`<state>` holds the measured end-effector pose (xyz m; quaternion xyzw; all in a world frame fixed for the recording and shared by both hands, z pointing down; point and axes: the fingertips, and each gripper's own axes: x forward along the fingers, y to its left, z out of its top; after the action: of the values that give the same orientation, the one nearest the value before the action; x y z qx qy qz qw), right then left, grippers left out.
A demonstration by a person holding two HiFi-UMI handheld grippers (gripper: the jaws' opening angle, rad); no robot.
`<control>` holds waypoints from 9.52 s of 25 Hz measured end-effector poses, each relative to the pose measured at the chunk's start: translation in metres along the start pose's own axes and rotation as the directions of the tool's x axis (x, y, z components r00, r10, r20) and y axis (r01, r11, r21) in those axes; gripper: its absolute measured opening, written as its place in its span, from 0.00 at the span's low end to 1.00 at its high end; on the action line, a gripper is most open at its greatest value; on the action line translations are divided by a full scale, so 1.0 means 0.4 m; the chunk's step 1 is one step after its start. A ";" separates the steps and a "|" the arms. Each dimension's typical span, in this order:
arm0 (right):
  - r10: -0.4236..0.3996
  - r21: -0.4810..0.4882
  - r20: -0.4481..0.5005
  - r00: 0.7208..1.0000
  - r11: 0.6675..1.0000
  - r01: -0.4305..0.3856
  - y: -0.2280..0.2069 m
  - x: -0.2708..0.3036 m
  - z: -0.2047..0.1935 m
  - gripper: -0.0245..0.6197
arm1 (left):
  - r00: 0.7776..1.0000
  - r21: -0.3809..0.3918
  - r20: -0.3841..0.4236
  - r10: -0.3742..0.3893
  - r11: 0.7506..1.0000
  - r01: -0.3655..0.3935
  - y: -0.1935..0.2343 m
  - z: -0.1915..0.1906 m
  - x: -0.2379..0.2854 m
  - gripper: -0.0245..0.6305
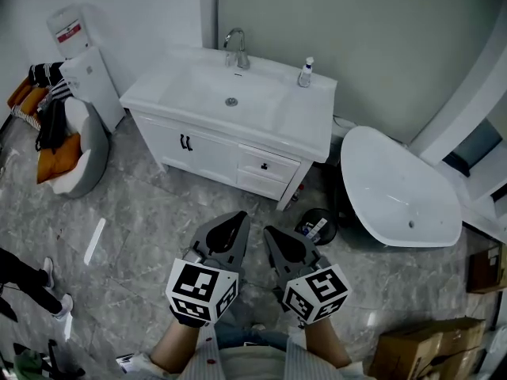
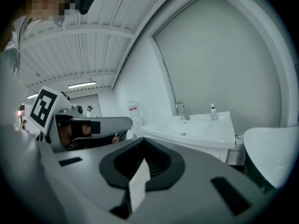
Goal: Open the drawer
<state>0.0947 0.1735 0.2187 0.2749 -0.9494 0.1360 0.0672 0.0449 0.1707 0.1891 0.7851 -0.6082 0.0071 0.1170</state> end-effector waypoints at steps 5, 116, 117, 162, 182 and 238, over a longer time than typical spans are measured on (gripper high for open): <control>-0.037 0.005 0.010 0.999 0.999 0.037 -0.016 0.099 0.022 0.05 | 1.000 0.011 -0.008 -0.020 1.000 0.020 0.102 0.019 0.032 0.06; -0.298 0.170 -0.352 0.887 0.912 0.374 -0.891 0.822 -0.663 0.06 | 0.805 -0.021 -0.499 -0.322 0.933 0.360 0.539 -0.801 1.001 0.07; -0.297 0.167 -0.356 0.886 0.912 0.373 -0.896 0.826 -0.670 0.07 | 0.802 -0.018 -0.502 -0.324 0.931 0.365 0.540 -0.810 1.006 0.07; -0.276 -0.402 -0.567 0.776 0.915 0.032 -0.958 0.911 -0.808 0.12 | 0.692 0.300 -0.649 -0.317 0.729 0.616 0.512 -0.984 1.111 0.11; -0.268 -0.352 -0.585 0.765 0.934 0.058 -0.923 0.890 -0.814 0.11 | 0.706 0.256 -0.639 -0.305 0.782 0.569 0.512 -0.990 1.071 0.10; -0.321 -0.294 -0.585 0.745 0.940 0.174 -0.699 0.740 -0.903 0.11 | 0.706 0.160 -0.639 -0.307 0.844 0.512 0.448 -1.048 0.802 0.09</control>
<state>0.0164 -0.0959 0.6851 0.3290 -0.8368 0.1030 0.4254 0.0120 -0.0961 0.6773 0.8674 -0.3383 0.3244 0.1671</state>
